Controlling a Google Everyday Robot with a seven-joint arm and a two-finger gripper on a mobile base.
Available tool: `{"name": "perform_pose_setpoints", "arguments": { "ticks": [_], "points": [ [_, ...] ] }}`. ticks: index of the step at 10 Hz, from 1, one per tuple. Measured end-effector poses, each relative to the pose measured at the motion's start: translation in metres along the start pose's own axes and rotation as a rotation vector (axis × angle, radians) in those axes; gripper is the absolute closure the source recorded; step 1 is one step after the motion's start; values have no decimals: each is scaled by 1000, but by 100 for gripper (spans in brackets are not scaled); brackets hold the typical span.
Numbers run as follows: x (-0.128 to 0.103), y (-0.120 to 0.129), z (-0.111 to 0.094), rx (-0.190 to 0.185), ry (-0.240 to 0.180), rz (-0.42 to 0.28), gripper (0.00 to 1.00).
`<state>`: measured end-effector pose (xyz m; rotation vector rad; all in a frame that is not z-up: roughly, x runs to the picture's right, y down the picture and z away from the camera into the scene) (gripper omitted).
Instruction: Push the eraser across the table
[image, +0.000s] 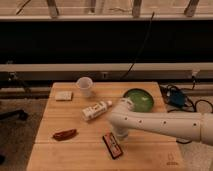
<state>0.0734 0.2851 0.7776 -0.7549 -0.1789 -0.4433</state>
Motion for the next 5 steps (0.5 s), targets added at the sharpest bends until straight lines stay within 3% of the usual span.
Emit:
{"name": "perform_pose_setpoints", "arguments": {
  "ticks": [5],
  "points": [
    [-8, -1, 0, 1, 0, -19, 83]
  ]
}}
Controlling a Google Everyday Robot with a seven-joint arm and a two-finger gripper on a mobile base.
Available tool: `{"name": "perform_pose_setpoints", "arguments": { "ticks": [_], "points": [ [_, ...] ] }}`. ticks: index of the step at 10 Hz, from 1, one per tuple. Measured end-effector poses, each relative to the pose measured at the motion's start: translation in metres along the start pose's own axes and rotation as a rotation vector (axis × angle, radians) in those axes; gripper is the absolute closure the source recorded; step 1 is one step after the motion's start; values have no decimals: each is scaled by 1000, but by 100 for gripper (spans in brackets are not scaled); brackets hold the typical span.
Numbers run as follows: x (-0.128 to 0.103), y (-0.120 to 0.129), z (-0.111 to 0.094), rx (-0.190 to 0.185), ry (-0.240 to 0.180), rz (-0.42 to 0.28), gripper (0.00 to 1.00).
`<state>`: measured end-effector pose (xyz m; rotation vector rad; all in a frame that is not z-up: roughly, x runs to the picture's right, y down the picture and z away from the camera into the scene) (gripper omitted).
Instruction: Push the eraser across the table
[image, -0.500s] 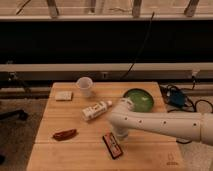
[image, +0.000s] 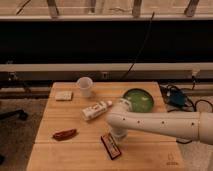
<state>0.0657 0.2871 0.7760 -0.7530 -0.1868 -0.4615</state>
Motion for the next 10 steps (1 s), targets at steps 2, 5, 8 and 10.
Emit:
{"name": "perform_pose_setpoints", "arguments": {
  "ticks": [2, 5, 8, 10],
  "points": [
    [-3, 0, 0, 2, -1, -13, 83],
    [-6, 0, 1, 2, -1, -23, 83],
    [-11, -1, 1, 4, -1, -43, 83],
    [-14, -1, 1, 4, 1, -55, 83]
  ]
}}
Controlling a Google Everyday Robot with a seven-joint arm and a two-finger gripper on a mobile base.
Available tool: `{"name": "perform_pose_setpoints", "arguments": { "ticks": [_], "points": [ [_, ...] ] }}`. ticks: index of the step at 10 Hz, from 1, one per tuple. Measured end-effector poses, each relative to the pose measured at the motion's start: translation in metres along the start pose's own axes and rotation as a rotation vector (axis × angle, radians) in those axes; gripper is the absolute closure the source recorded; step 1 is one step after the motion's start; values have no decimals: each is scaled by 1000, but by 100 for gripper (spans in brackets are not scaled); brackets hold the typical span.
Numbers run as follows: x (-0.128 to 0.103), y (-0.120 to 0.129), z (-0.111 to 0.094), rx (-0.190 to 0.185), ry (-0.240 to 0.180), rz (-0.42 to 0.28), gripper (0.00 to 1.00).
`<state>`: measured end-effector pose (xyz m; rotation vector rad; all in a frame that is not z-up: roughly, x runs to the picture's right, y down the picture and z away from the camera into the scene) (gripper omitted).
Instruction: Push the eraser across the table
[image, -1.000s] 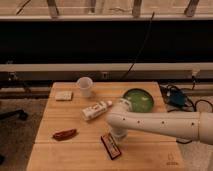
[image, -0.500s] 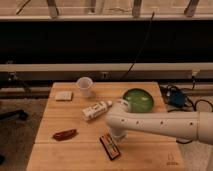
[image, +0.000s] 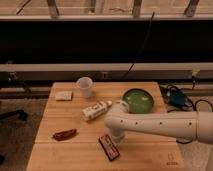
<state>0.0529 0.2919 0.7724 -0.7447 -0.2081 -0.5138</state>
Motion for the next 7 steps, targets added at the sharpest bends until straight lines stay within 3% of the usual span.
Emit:
{"name": "perform_pose_setpoints", "arguments": {
  "ticks": [7],
  "points": [
    [-12, -2, 0, 4, 5, -46, 83]
  ]
}}
